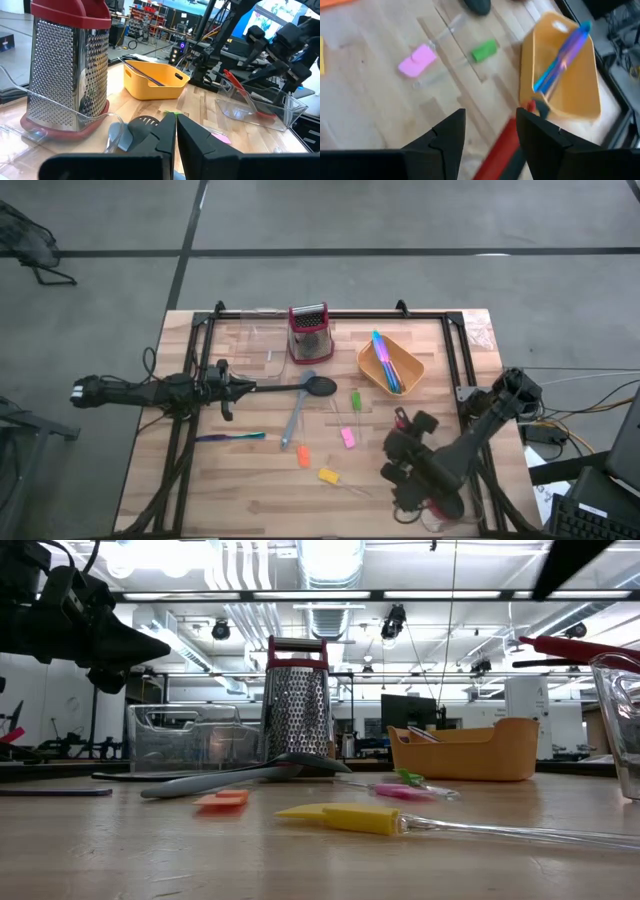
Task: Pick & Place Kitchen Items
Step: Put the black serving spoon into the bottom transparent bin
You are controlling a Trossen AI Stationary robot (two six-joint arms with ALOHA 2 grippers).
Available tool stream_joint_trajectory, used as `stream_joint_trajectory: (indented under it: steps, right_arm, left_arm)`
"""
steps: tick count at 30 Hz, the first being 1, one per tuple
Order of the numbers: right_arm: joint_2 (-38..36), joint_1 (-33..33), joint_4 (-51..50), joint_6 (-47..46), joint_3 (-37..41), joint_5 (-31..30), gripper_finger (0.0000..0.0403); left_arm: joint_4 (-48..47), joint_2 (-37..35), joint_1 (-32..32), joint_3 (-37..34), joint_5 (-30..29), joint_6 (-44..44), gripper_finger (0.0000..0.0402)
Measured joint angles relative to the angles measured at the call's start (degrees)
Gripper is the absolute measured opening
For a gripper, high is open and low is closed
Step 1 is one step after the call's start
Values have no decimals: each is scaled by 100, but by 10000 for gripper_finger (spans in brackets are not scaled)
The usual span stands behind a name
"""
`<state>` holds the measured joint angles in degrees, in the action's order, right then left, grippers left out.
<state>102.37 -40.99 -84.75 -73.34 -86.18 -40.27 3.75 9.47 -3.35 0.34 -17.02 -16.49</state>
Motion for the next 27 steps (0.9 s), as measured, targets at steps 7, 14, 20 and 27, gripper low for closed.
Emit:
stream_joint_trajectory:
  steps: [7, 14, 20, 27]
  right_arm:
    - [2, 627, 1060, 1598, -17, -209, 188]
    - [2, 1134, 1981, 3098, -17, -348, 188]
    - [2, 1626, 2832, 4370, 0, -322, 170]
    - [4, 2212, 4255, 5873, 5, 194, 154]
  left_arm:
    - [0, 0, 2, 0, 0, -2, 23]
    - [0, 0, 1, 0, 0, -1, 21]
    - [0, 0, 2, 0, 0, -2, 23]
    - [0, 0, 1, 0, 0, -1, 23]
